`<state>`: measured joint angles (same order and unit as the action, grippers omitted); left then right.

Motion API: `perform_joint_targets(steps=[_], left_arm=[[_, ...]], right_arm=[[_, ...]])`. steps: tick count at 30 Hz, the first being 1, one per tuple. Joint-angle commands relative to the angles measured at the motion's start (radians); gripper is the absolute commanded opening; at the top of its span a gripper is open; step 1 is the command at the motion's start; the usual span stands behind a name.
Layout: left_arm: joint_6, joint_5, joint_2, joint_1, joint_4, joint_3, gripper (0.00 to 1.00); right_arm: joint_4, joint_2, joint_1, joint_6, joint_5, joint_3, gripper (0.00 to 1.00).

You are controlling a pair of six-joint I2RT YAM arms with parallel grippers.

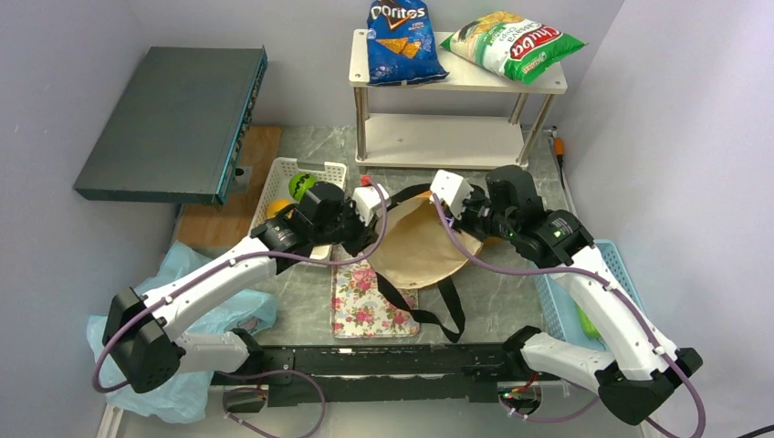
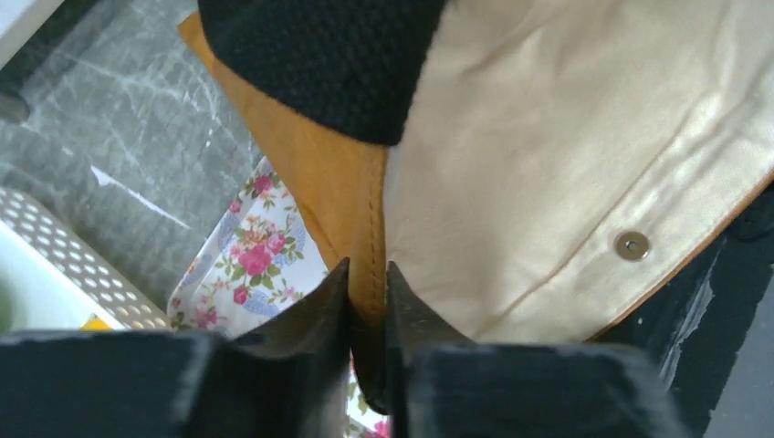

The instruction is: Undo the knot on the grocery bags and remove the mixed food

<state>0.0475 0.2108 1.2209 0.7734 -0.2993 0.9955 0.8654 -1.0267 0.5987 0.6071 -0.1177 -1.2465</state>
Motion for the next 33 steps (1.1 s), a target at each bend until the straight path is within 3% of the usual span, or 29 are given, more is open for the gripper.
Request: perform_joint_targets(steps=[1,2,6,9,12,13,21,26,31,33], left_arm=[[-0.108,0.160,-0.001,0.021,0.055,0.140,0.04],[-0.146,0.180,0.014,0.028,0.042,0.180,0.00],[-0.316,0.236,0.102,0.040,-0.015,0.318,0.00],[-0.399,0.200,0.147,0.048,-0.041,0.366,0.00],[-0.453,0.139,0.195,0.058,-0.103,0.409,0.00],[-0.471,0.125,0.197,0.060,-0.097,0.400,0.00],[-0.536,0.094,0.249,0.061,-0.101,0.440,0.00],[-0.561,0.113,0.273,0.057,-0.098,0.455,0.00],[-0.570,0.154,0.270,0.038,-0.084,0.451,0.00],[-0.559,0.176,0.260,0.024,-0.082,0.445,0.00]], right_arm=[[-0.055,-0.001,-0.099,0.098,-0.006,-0.067,0.09],[-0.047,-0.013,-0.122,0.109,-0.013,-0.081,0.17],[0.041,-0.076,-0.134,0.075,-0.037,-0.207,0.54],[0.097,-0.075,-0.131,0.030,-0.077,-0.252,0.71],[0.116,-0.047,-0.125,-0.013,-0.067,-0.275,0.96],[0.119,-0.036,-0.124,-0.028,-0.061,-0.286,0.99],[0.243,0.007,-0.090,-0.001,-0.206,-0.464,0.98],[0.297,-0.067,-0.037,-0.085,-0.371,-0.527,0.58],[0.166,-0.083,0.151,-0.103,-0.212,-0.327,0.33],[0.097,-0.057,0.168,-0.076,-0.108,-0.206,0.27]])
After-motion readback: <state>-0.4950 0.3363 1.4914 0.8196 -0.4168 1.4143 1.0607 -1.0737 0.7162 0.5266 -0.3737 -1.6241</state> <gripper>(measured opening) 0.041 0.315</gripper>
